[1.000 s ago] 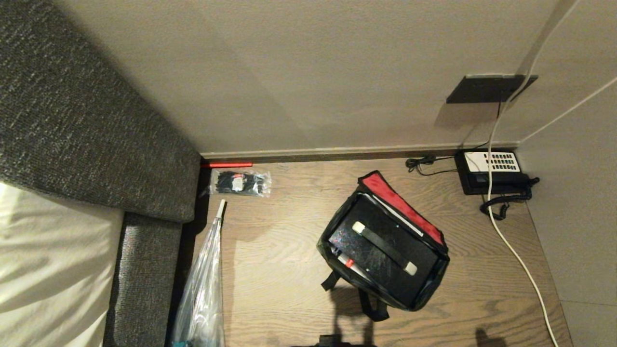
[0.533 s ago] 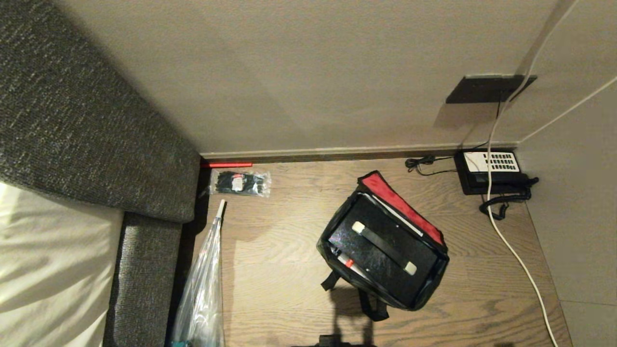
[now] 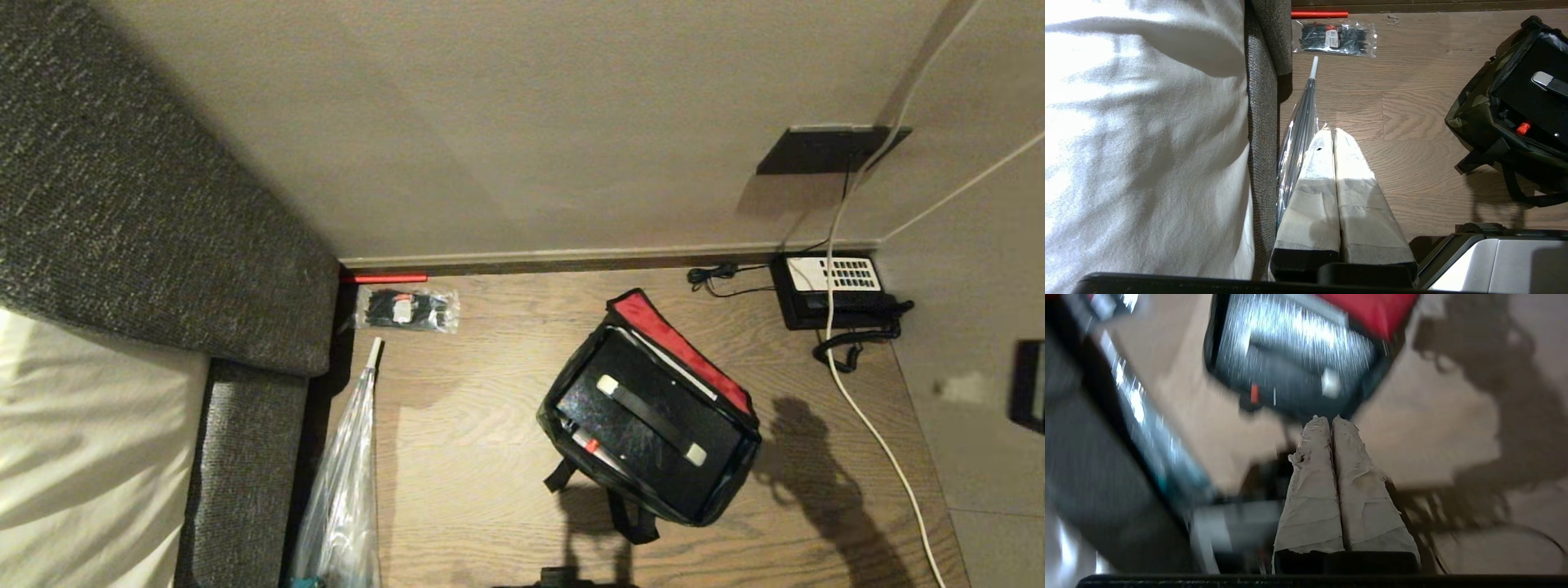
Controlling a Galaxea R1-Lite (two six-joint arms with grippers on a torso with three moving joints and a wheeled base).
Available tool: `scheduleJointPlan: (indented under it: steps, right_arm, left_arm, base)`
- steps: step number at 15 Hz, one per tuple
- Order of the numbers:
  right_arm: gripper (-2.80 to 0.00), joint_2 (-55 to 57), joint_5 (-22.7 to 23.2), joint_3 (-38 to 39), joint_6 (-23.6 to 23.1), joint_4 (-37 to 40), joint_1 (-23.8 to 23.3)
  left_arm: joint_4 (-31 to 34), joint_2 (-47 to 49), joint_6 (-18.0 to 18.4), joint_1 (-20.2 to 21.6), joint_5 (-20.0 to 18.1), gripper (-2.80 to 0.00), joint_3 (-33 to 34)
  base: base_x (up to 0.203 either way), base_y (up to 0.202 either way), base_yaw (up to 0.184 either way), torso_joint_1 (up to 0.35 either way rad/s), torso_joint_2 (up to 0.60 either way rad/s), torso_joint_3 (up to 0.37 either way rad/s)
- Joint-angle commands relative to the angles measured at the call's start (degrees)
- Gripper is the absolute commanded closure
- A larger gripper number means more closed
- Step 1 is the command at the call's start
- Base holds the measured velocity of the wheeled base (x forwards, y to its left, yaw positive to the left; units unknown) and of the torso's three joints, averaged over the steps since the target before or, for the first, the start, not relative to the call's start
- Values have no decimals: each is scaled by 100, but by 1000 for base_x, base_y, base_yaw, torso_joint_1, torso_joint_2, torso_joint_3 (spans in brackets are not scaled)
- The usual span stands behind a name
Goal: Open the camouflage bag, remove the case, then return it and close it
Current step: Close the top of the storage box
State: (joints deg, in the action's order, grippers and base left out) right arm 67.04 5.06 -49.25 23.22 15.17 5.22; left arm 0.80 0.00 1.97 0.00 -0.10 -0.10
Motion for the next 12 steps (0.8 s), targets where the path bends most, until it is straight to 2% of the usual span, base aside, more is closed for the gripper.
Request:
scheduleJointPlan:
  steps: [1,3,7,8,9,10,12]
  right_arm:
    - [0,2587,13,-257,96,-1848,-102]
    - [0,3820,94,-710,129,-2730,-335]
    - [0,5438,485,-1558,22,-3465,-1067]
    - [-161,5689,529,-1623,-37,-3501,-1178]
    - [-280,5919,551,-1658,-106,-3450,-1262]
    - [-280,6096,566,-1680,-225,-3341,-1324]
    - [-280,6304,465,-1721,-902,-3386,-1348]
  left_arm:
    - [-1,0,-1,5,1,0,1]
    - [-1,0,-4,9,1,0,1]
    - [-1,8,-4,3,1,0,1]
    - [-1,9,5,9,1,0,1]
    - [-1,9,-4,9,1,0,1]
    - [-1,9,-4,9,1,0,1]
    - [-1,9,-1,9,1,0,1]
  base:
    - [0,0,0,0,0,0]
    - [0,0,0,0,0,0]
    - [0,0,0,0,0,0]
    - [0,0,0,0,0,0]
    - [0,0,0,0,0,0]
    - [0,0,0,0,0,0]
    - [0,0,0,0,0,0]
